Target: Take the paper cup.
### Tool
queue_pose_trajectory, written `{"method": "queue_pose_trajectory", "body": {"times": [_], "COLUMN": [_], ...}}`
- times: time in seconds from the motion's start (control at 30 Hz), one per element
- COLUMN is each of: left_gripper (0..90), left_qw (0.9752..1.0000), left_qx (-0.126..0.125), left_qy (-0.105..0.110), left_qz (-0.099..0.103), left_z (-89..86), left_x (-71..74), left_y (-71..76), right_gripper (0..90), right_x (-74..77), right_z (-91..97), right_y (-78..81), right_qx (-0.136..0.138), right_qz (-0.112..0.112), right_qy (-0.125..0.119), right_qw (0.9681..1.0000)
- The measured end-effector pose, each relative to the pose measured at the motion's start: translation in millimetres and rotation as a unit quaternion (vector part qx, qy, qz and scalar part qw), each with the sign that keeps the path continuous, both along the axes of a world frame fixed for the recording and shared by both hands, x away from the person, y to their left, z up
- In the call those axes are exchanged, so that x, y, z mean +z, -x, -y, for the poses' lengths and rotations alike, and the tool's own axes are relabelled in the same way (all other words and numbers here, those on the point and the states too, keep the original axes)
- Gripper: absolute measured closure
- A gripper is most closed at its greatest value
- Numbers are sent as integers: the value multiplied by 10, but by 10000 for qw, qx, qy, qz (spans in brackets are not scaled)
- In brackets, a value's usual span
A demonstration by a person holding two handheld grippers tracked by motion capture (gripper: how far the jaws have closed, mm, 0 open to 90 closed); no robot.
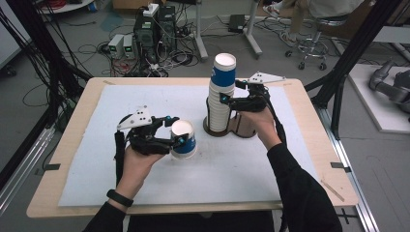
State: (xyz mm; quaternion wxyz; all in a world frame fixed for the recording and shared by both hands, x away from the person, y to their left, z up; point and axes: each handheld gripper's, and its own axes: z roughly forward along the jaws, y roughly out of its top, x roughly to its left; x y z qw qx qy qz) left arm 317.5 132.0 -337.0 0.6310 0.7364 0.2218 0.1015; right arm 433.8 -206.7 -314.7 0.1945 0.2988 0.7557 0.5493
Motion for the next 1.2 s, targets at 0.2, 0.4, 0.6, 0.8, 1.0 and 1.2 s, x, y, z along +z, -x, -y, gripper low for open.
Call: {"method": "queue_pose_trajectory", "body": {"times": [0.2,0.4,0.6,0.8,1.0,1.2], "left_gripper": [298,298,298,298,298,298], "left_qw": [10000,10000,10000,10000,10000,10000], "left_qx": [10,19,27,36,35,70], "left_qy": [23,38,38,44,52,61], "left_qz": [0,-3,-4,0,4,30], "left_z": [-22,-52,-73,-92,-118,-149], "left_x": [-8,-19,-24,-29,-32,-35], "left_y": [-10,-23,-36,-44,-50,-49], "right_gripper": [158,158,159,159,159,159], "right_x": [29,43,32,-13,-146,-304], "right_z": [31,99,236,330,399,465], "right_y": [71,193,341,494,652,771], "right_qx": [2,-74,-82,-34,22,56], "right_qz": [-42,-58,53,141,145,144], "right_qy": [21,64,-61,-118,-210,-241], "right_qw": [10000,9999,9999,9998,9997,9996]}}
